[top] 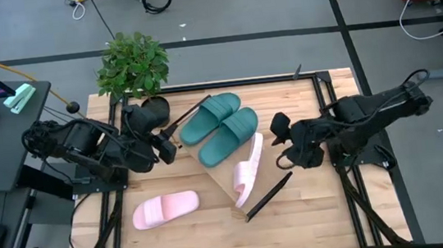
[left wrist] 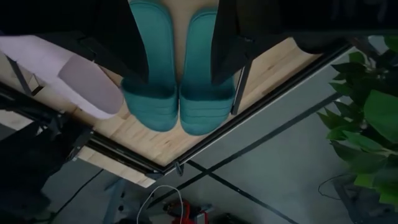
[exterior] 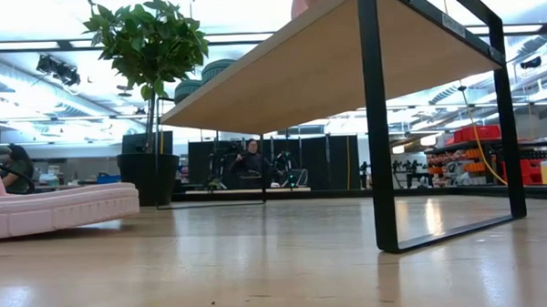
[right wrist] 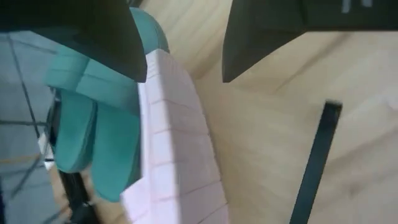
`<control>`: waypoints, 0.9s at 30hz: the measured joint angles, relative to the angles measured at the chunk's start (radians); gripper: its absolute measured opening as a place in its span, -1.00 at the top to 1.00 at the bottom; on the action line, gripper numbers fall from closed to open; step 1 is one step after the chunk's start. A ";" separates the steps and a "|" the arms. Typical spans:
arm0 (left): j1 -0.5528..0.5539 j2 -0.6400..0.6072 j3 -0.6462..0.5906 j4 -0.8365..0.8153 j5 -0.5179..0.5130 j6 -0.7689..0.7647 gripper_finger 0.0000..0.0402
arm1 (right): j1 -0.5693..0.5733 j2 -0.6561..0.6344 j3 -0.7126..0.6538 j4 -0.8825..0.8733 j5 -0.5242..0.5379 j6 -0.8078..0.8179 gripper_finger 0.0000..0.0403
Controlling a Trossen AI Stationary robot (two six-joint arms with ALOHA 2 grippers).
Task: Pick and place slides into the shelf
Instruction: Put the right pink slide slipper on the shelf
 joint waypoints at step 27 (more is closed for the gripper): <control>0.000 0.000 0.000 0.010 0.000 -0.036 0.12 | -0.170 0.196 -0.007 0.144 -0.077 -0.350 -0.13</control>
